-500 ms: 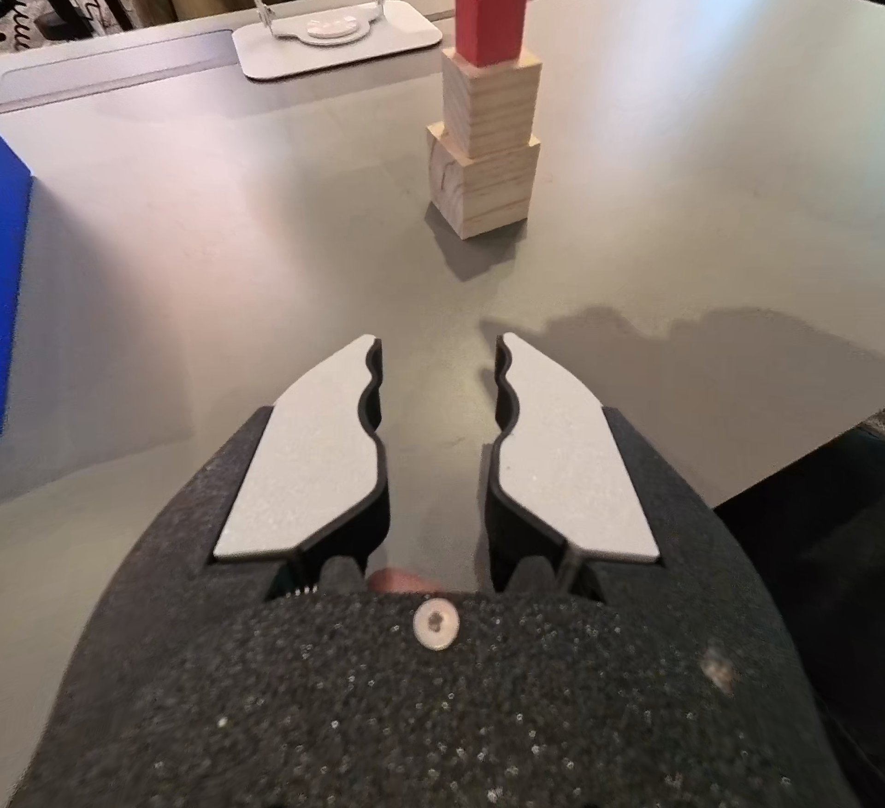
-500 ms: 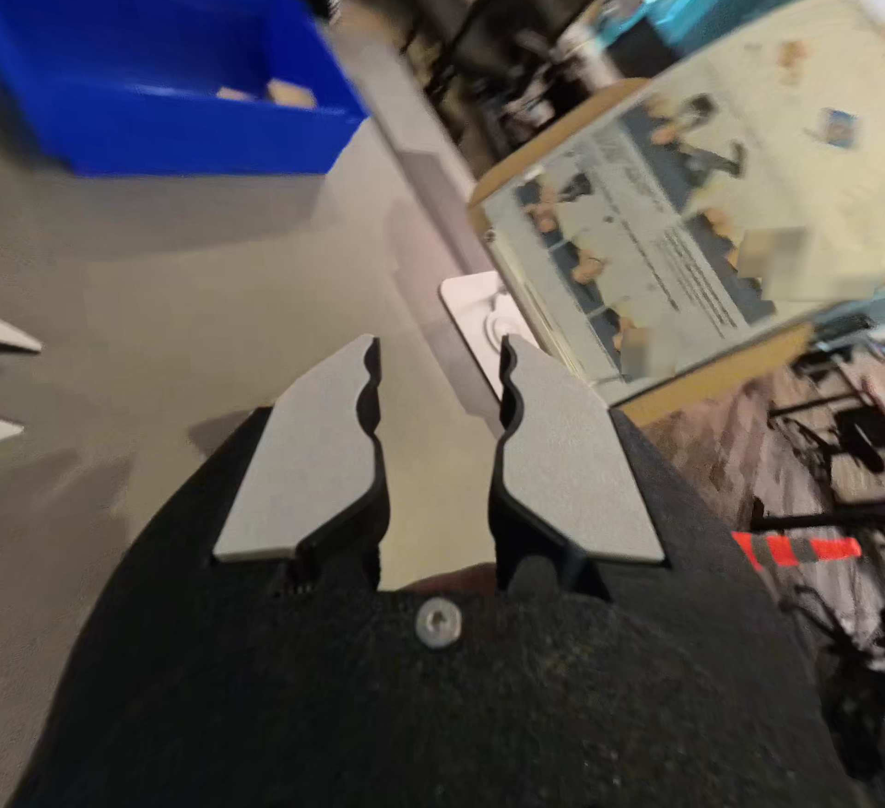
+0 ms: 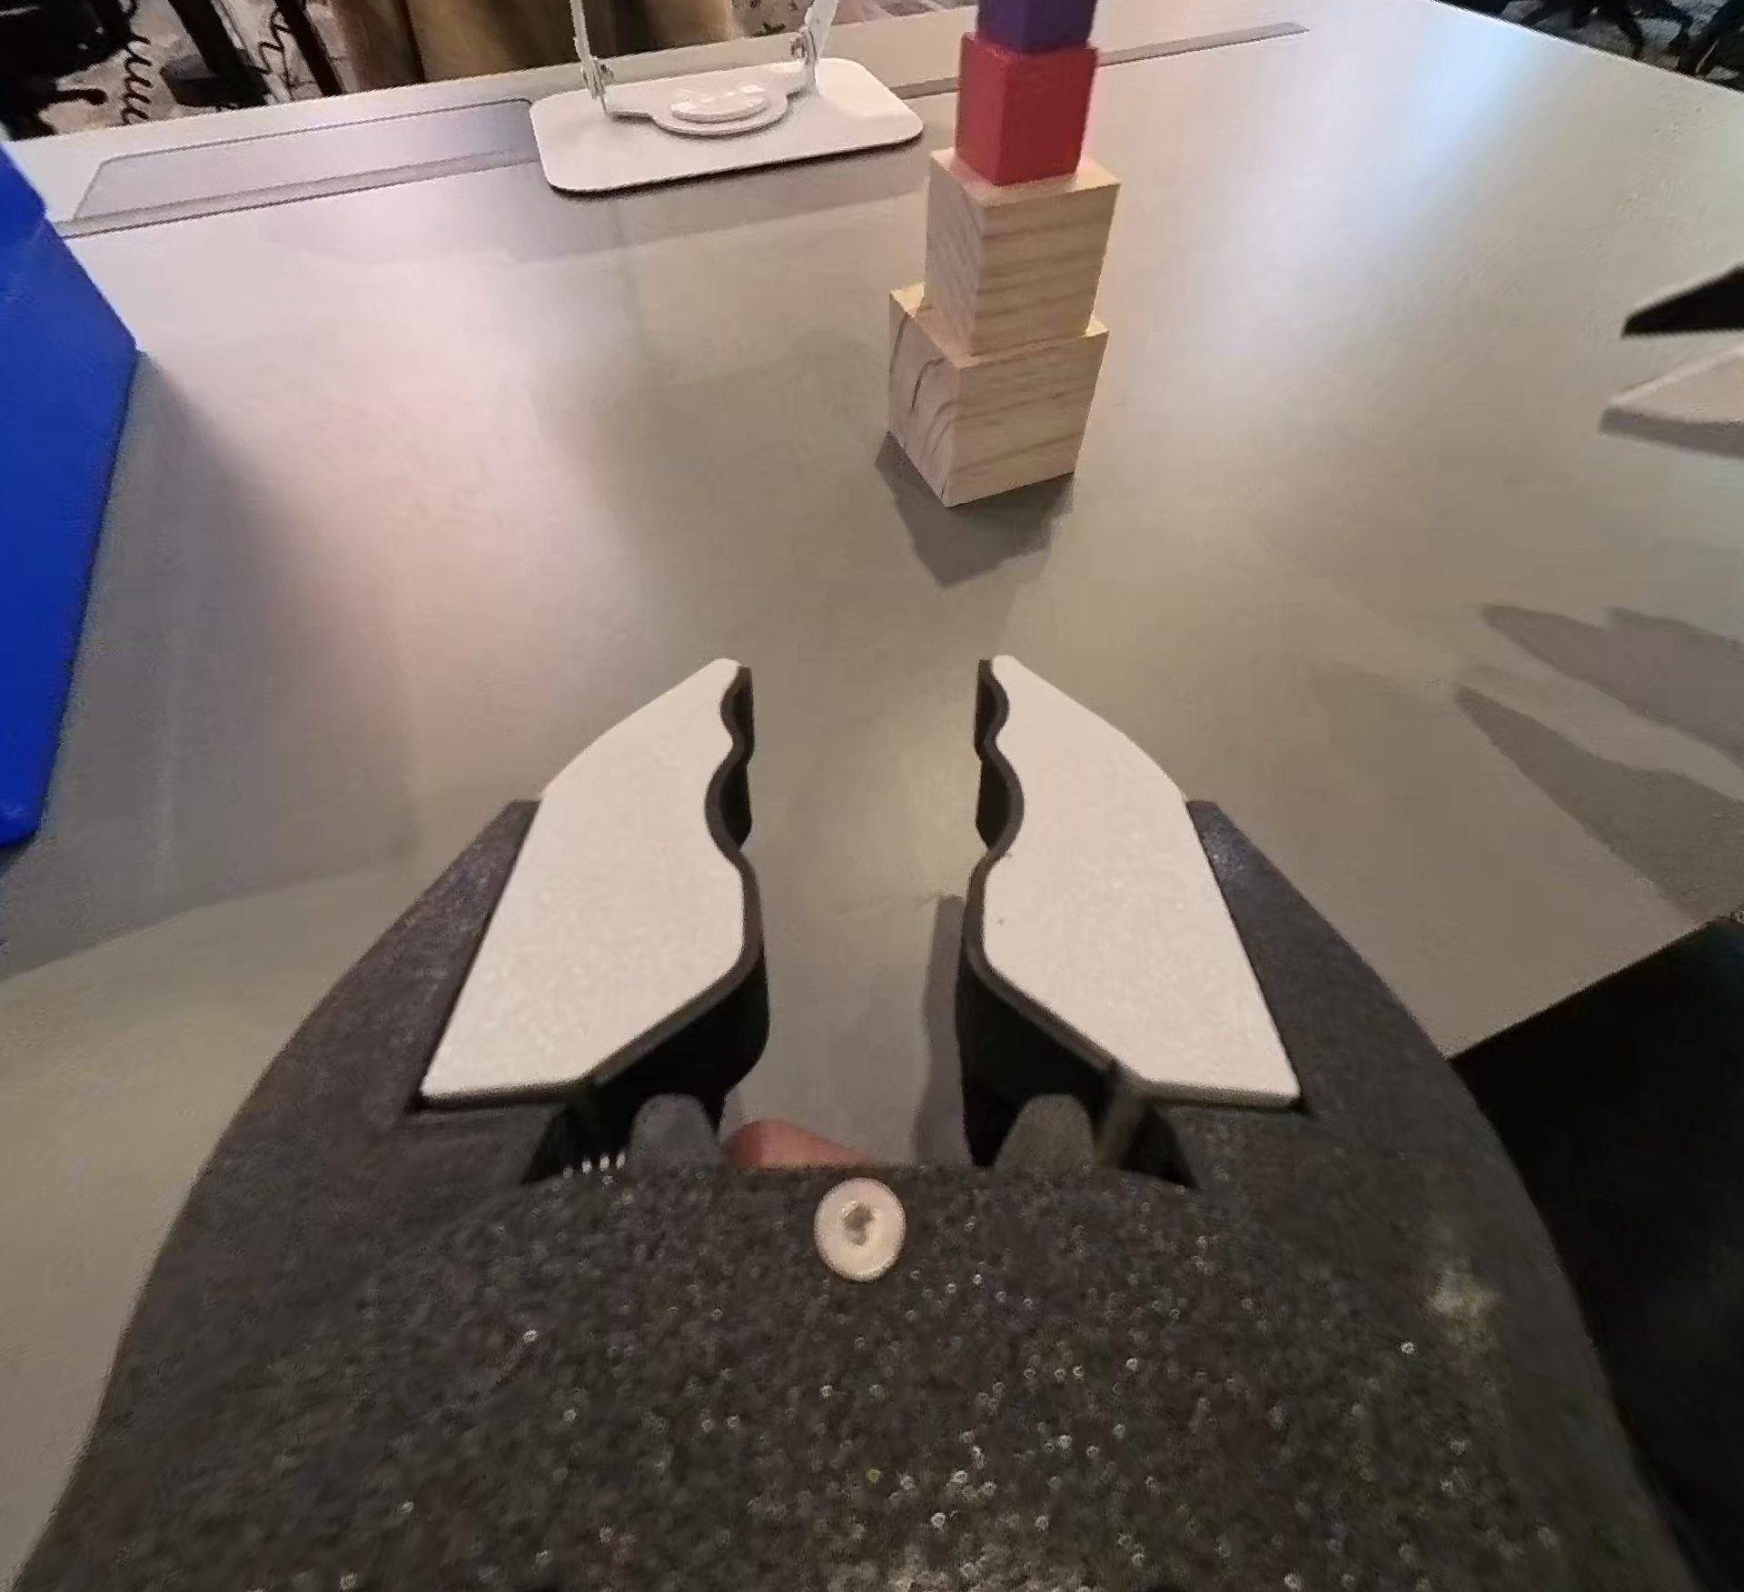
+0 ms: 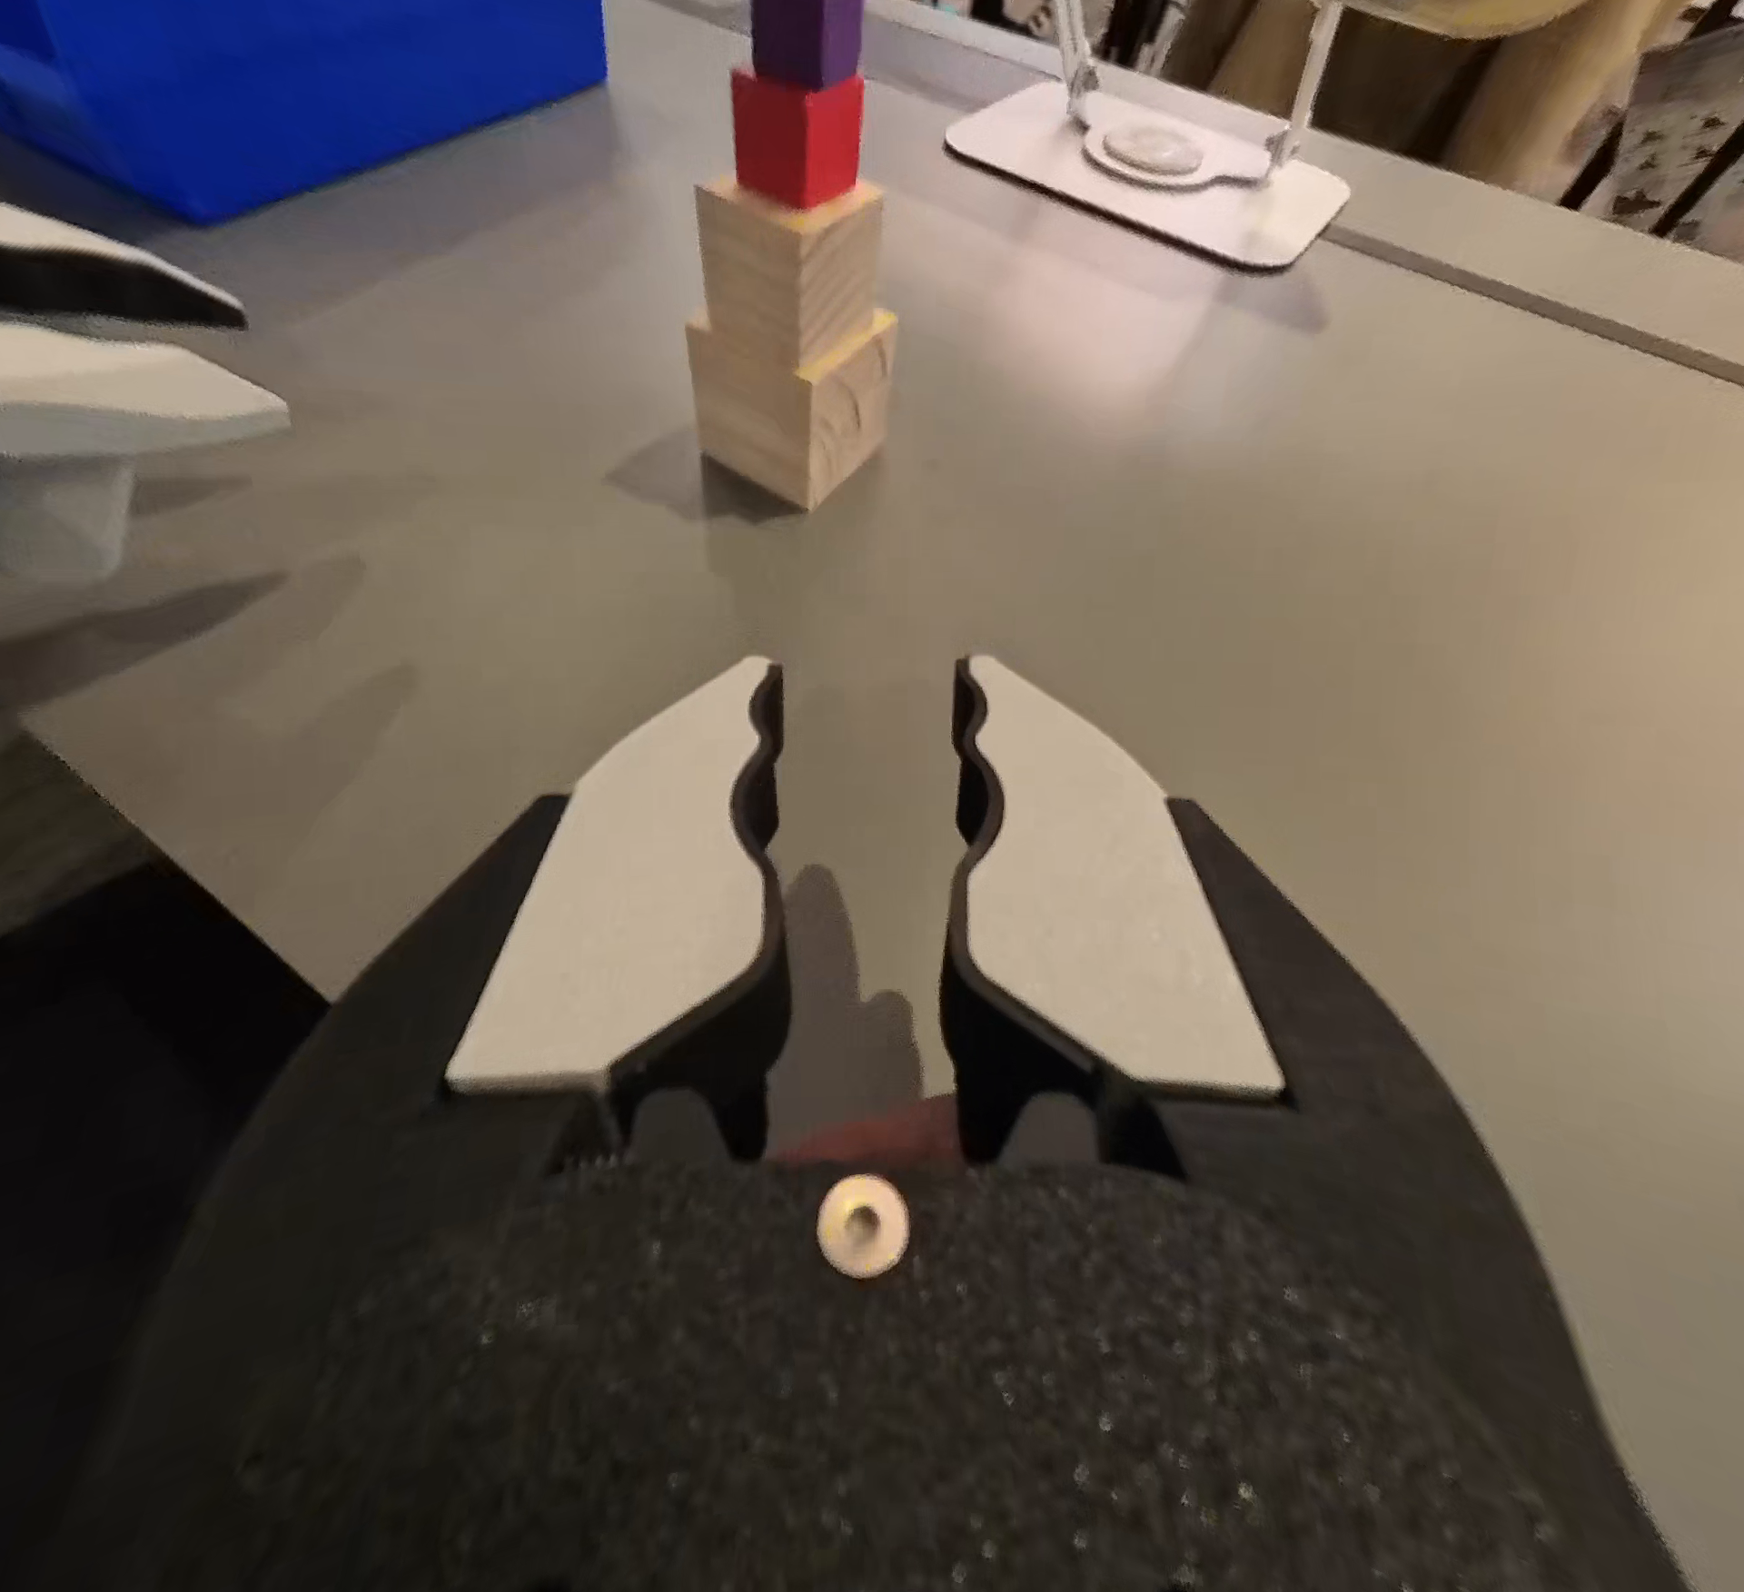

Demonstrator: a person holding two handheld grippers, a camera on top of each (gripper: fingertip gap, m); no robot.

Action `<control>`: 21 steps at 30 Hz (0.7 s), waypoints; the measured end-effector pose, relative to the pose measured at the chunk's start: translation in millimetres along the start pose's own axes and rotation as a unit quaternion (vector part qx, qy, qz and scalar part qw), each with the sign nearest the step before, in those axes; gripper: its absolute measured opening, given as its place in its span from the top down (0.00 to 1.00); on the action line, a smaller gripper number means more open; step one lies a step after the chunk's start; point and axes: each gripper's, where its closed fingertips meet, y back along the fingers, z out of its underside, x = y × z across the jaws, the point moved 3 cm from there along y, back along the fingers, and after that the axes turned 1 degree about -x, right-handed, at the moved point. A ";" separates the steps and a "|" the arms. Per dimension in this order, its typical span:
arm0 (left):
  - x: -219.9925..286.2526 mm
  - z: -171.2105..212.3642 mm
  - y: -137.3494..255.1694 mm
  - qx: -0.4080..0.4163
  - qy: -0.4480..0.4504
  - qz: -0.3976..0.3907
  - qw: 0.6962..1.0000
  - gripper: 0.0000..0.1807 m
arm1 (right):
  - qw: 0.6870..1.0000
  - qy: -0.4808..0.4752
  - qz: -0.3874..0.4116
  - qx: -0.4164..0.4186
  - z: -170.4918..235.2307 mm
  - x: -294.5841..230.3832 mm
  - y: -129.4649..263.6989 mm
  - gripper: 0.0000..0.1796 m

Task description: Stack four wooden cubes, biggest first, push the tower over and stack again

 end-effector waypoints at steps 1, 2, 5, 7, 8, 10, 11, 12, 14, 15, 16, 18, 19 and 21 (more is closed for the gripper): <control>1.9 -0.2 -0.5 0.000 -0.001 0.001 1.000 0.75 | 1.000 0.005 0.001 -0.002 3.4 -1.8 3.0 0.81; 3.7 -0.4 -0.9 -0.001 -0.004 0.000 1.000 0.75 | 1.000 0.008 -0.008 -0.003 6.4 -5.7 5.9 0.82; 11.6 -1.0 -1.3 -0.002 -0.014 0.005 1.000 0.75 | 1.000 0.026 -0.008 -0.005 12.2 -9.1 10.9 0.84; 16.9 -1.2 -1.3 -0.001 -0.024 0.006 1.000 0.75 | 0.999 0.043 0.001 -0.011 14.2 -8.1 9.8 0.84; 19.1 -1.0 -1.2 -0.001 -0.029 0.006 1.000 0.75 | 0.999 0.045 0.001 -0.013 14.9 -8.1 9.2 0.84; 23.3 0.6 -1.2 -0.003 -0.034 0.008 0.999 0.76 | 0.999 0.039 -0.008 -0.012 15.6 -9.3 8.9 0.84; 24.9 1.5 -1.4 -0.005 -0.036 0.010 0.999 0.76 | 0.999 0.036 -0.009 -0.013 16.4 -8.9 8.7 0.85; 26.2 2.2 -1.6 -0.006 -0.036 0.011 0.999 0.75 | 0.999 0.035 -0.010 -0.015 17.5 -8.4 8.0 0.85; 28.1 3.6 -2.1 -0.009 -0.039 0.014 0.999 0.75 | 0.999 0.033 -0.017 -0.022 20.1 -8.6 7.0 0.86; 28.4 3.8 -2.2 -0.009 -0.041 0.015 0.999 0.75 | 0.999 0.031 -0.015 -0.021 20.2 -7.9 6.9 0.86; 28.5 4.0 -2.1 -0.009 -0.042 0.015 0.999 0.75 | 0.999 0.030 -0.013 -0.019 19.7 -7.6 7.0 0.86; 28.3 3.9 -1.6 -0.009 -0.039 0.016 0.999 0.76 | 0.999 0.032 -0.016 -0.020 19.2 -9.4 7.0 0.86; 28.0 3.7 -1.3 -0.009 -0.038 0.017 0.999 0.76 | 0.999 0.033 -0.016 -0.019 18.8 -10.1 6.9 0.86; 27.6 3.0 -0.7 -0.008 -0.037 0.017 0.999 0.76 | 0.999 0.037 -0.015 -0.020 19.0 -11.7 6.6 0.86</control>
